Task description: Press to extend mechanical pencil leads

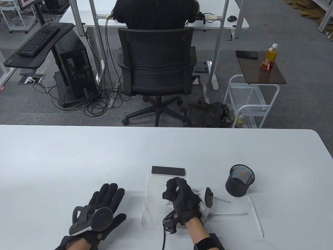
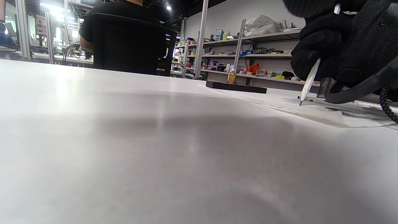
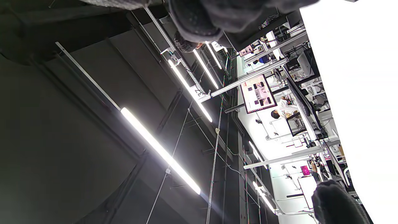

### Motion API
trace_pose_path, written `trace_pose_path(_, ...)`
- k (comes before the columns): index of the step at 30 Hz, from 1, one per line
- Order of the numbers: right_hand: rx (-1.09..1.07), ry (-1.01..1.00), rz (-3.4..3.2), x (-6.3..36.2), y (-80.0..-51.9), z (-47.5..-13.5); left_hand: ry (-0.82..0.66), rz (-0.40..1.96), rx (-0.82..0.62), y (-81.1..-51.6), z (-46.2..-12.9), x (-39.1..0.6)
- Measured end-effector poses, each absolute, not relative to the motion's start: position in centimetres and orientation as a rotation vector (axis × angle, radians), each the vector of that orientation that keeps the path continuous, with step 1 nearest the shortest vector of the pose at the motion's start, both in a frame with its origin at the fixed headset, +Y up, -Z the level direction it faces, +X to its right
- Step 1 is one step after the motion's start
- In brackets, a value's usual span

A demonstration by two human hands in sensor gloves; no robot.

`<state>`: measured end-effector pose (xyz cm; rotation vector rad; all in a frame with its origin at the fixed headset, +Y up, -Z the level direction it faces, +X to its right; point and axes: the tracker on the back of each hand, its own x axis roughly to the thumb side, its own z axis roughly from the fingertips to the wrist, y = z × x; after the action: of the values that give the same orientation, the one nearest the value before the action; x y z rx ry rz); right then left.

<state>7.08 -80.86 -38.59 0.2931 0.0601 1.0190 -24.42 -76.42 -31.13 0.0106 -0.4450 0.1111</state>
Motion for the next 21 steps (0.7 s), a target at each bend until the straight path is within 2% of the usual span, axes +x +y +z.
trace_pose_path(15, 0.292, 0.06, 1.016, 7.0, -80.9, -38.5, -0.444, 0.111, 0.01, -76.4, -31.1, -24.4)
trace_pose_path(21, 0.345, 0.064, 1.007, 7.4, -79.2, -38.5, -0.442, 0.111, 0.008, -76.4, -31.1, -24.5)
